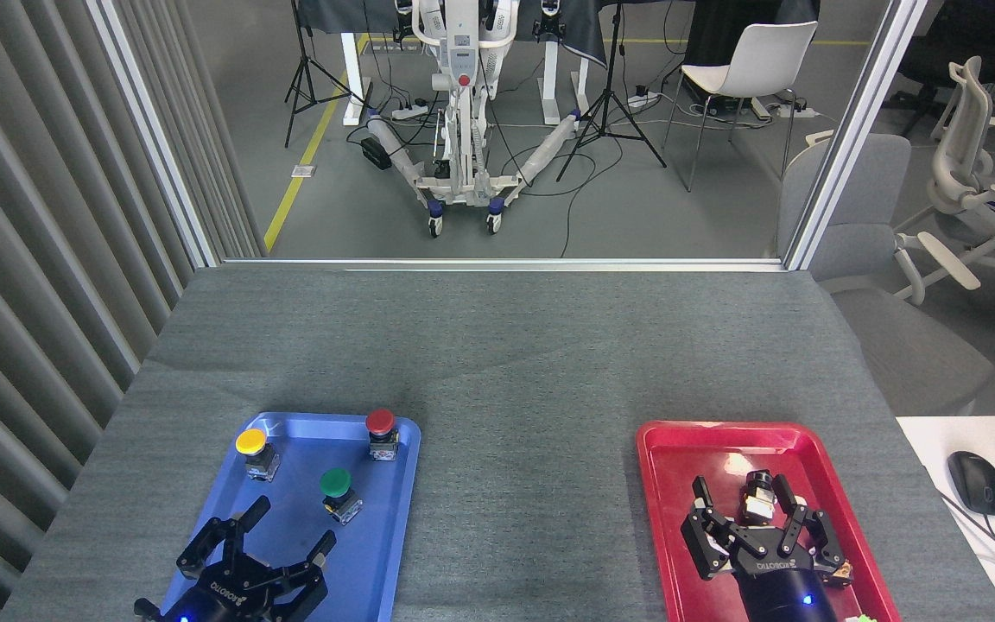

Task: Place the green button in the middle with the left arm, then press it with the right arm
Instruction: 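Reach the left hand down and grasp the green button on the blue tray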

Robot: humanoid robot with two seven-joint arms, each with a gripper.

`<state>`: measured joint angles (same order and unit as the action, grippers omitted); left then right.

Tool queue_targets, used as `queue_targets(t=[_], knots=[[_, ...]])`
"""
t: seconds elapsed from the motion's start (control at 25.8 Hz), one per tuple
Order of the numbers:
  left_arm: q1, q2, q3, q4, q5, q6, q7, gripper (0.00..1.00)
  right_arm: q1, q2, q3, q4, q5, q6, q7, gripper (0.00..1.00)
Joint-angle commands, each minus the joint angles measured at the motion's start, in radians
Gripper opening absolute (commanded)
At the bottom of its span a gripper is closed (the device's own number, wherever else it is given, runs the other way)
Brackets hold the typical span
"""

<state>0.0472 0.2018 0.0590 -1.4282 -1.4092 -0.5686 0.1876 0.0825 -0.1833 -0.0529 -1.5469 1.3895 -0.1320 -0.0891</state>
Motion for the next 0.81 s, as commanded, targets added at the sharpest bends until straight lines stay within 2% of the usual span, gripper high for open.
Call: queue_targets(t=[0.0, 0.19, 0.43, 0.77], knots=[[-0.044, -0.004, -0.038, 0.103, -0.001, -0.002, -0.004, 0.97, 0.008, 0.002, 0.019, -0.006, 0.0, 0.0, 0.002, 0.99], [-0.136, -0.005, -0.097, 0.258, -0.001, 0.001, -0.004, 0.97, 0.017, 0.005, 0.025, -0.006, 0.0, -0.001, 0.005, 0.99], [-0.207, -0.01, -0.102, 0.381, -0.001, 0.004, -0.005, 0.96, 0.017, 0.005, 0.024, -0.004, 0.0, -0.003, 0.003, 0.99], [-0.291, -0.015, -0.149, 0.453, -0.002, 0.055, -0.004, 0.97, 0.014, 0.008, 0.018, -0.01, -0.009, -0.005, -0.003, 1.0]])
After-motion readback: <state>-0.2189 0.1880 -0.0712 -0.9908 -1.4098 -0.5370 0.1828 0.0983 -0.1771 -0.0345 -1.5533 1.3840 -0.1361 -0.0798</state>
